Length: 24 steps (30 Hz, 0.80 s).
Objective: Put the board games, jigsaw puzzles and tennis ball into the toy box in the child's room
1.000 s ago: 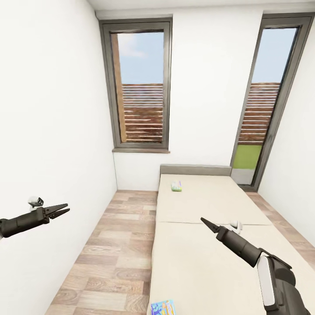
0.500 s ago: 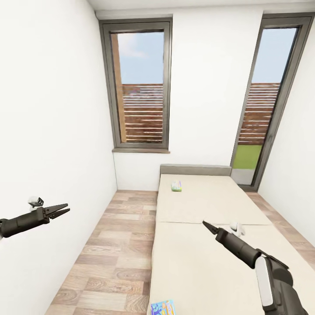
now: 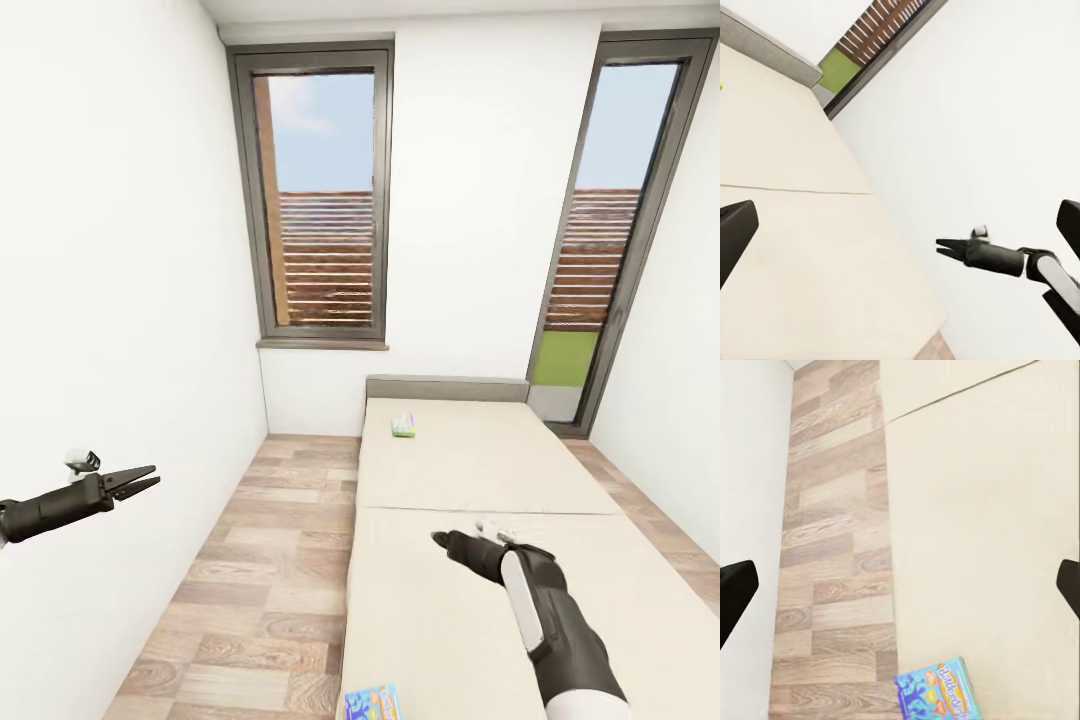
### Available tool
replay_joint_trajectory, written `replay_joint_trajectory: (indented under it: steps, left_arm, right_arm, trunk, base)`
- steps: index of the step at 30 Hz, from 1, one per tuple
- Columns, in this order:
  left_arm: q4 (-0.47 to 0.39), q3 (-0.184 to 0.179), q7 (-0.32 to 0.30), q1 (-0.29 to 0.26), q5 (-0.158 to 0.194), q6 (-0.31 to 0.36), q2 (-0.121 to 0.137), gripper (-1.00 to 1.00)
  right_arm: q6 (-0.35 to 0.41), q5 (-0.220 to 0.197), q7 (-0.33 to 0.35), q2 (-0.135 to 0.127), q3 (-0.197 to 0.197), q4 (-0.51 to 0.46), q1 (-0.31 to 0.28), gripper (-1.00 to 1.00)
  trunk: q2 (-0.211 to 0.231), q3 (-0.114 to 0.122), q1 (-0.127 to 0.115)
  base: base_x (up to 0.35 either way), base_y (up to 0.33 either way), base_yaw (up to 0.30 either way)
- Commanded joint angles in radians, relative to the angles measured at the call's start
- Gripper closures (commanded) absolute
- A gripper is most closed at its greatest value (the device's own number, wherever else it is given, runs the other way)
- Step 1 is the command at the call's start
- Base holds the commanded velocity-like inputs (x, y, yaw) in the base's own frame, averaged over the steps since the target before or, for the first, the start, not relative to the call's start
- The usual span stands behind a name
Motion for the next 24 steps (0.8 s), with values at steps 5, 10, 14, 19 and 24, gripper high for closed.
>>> replay_joint_trajectory:
  steps: [5,10,14,19,24]
  left_arm:
    - [0.0,0.0,-0.003,0.0,0.0,0.011,0.001,-1.0]
    - [-0.001,-0.001,-0.003,0.0,0.0,0.012,0.001,-1.0]
    - [-0.005,-0.003,-0.003,0.0,-0.003,0.013,0.0,-1.0]
    - [-0.007,-0.004,-0.003,0.0,-0.007,0.014,-0.001,-1.0]
    - [-0.007,-0.009,-0.003,0.0,-0.009,0.015,-0.014,-1.0]
  right_arm:
    - [0.012,0.002,-0.105,0.017,0.027,0.128,-0.065,-1.0]
    - [0.013,0.003,-0.153,0.03,0.041,0.207,-0.1,-1.0]
    - [0.016,0.006,-0.165,0.04,0.046,0.227,-0.11,-1.0]
    - [0.017,0.013,-0.189,0.047,0.048,0.24,-0.124,-1.0]
    - [0.019,0.014,-0.271,0.054,0.048,0.279,-0.151,-1.0]
  trunk:
    - [-0.001,-0.001,0.0]
    - [-0.001,-0.001,0.0]
    - [-0.001,-0.001,0.0]
    - [-0.001,-0.001,0.0]
    - [-0.001,-0.001,0.0]
  base:
    - [-0.086,0.0,0.0]
    - [-0.094,0.0,0.0]
    - [-0.035,0.0,0.0]
    - [-0.01,0.0,0.0]
    - [-0.002,0.0,0.0]
